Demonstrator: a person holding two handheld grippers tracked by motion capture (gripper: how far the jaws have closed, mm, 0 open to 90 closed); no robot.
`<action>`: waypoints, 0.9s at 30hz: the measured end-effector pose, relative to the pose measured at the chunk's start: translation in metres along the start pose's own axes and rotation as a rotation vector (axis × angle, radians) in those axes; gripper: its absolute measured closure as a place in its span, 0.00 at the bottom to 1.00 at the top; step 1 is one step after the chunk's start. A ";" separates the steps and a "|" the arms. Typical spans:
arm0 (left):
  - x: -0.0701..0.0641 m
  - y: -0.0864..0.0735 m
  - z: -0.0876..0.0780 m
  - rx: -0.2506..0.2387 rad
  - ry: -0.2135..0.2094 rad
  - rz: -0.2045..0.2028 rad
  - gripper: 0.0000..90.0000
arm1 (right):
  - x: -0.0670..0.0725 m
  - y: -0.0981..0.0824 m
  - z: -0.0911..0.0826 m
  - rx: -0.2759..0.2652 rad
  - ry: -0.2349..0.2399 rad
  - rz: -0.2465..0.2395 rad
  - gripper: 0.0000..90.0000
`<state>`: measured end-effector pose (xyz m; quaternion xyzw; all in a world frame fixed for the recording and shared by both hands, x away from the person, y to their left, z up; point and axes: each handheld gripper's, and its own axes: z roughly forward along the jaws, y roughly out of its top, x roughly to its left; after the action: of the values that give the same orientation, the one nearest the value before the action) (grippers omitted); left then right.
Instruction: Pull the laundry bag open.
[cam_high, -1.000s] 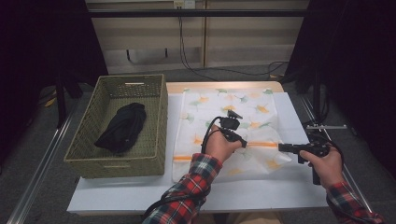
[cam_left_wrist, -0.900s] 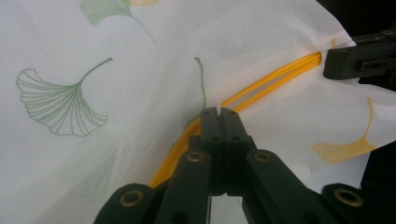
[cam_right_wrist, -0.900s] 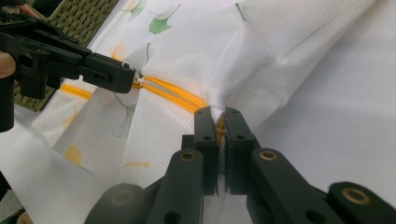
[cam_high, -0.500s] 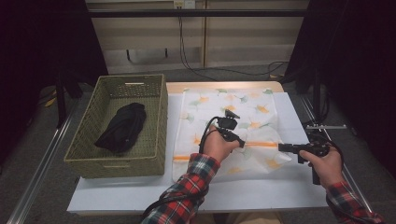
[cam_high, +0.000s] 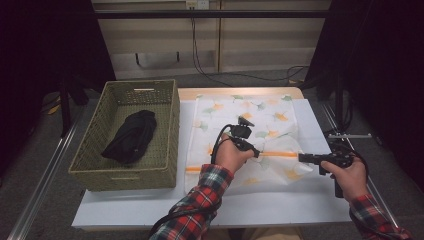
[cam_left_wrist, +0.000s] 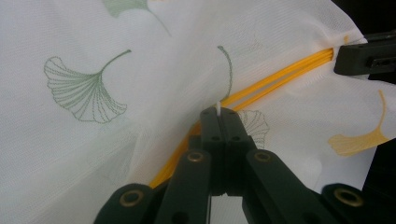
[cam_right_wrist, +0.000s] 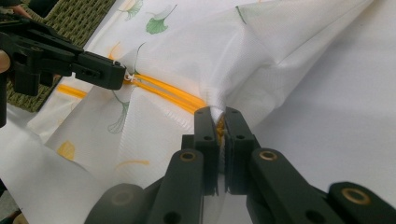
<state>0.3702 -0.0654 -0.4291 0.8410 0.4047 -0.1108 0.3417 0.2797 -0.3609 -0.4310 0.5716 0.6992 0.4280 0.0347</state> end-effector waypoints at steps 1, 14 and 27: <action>0.000 0.000 0.000 -0.004 0.005 -0.004 1.00 | 0.000 0.000 0.000 0.001 -0.002 -0.002 0.96; 0.006 -0.002 -0.005 0.014 0.021 -0.008 1.00 | 0.000 0.000 -0.001 -0.002 -0.004 -0.001 0.96; 0.010 -0.003 -0.009 0.007 0.027 -0.032 1.00 | -0.001 0.001 -0.003 -0.013 -0.017 -0.001 0.96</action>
<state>0.3741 -0.0521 -0.4288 0.8369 0.4224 -0.1064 0.3315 0.2796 -0.3632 -0.4289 0.5748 0.6964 0.4274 0.0445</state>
